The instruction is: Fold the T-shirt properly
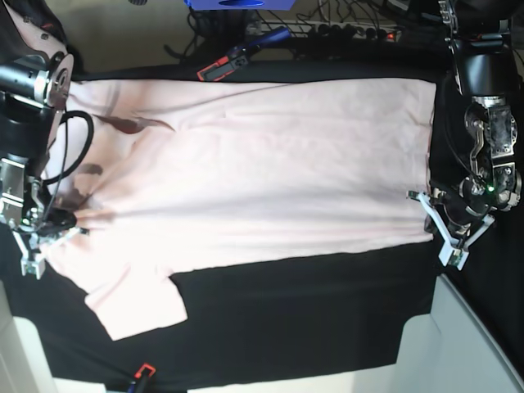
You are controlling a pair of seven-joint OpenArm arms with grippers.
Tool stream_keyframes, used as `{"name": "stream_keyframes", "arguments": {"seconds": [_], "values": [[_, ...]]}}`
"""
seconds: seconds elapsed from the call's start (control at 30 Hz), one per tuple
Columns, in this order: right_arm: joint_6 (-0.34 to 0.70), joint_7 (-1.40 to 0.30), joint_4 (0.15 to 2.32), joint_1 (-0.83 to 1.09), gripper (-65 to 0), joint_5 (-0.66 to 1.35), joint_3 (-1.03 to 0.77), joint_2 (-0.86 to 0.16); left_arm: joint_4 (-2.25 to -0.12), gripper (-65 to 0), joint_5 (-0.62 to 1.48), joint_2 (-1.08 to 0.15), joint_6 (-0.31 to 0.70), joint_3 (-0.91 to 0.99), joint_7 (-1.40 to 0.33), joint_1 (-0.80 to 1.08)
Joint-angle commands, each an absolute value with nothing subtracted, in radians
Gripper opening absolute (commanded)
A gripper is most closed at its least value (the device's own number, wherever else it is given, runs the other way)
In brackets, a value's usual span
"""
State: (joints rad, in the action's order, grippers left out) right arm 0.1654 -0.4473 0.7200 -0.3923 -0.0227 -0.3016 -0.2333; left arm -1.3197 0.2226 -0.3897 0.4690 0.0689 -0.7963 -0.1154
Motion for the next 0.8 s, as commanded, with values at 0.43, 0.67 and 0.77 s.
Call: {"name": "stream_keyframes", "arguments": {"seconds": [0.43, 0.67, 0.77], "values": [[0.150, -0.673, 0.941, -0.334, -65.0, -0.028, -0.306, -0.249, -1.339, -65.0, 0.205, -0.418, 0.455, 0.074, -0.785, -0.059], [0.150, -0.708, 0.941, -0.309, -65.0, -0.028, -0.306, -0.246, -1.362, -65.0, 0.004, -0.410, 0.455, 0.084, -0.785, 0.008], [0.148, -0.719, 0.941, -0.285, -65.0, -0.028, -0.306, -0.239, -1.408, -65.0, -0.002, -0.414, 0.455, 0.085, -0.785, 0.038]]}}
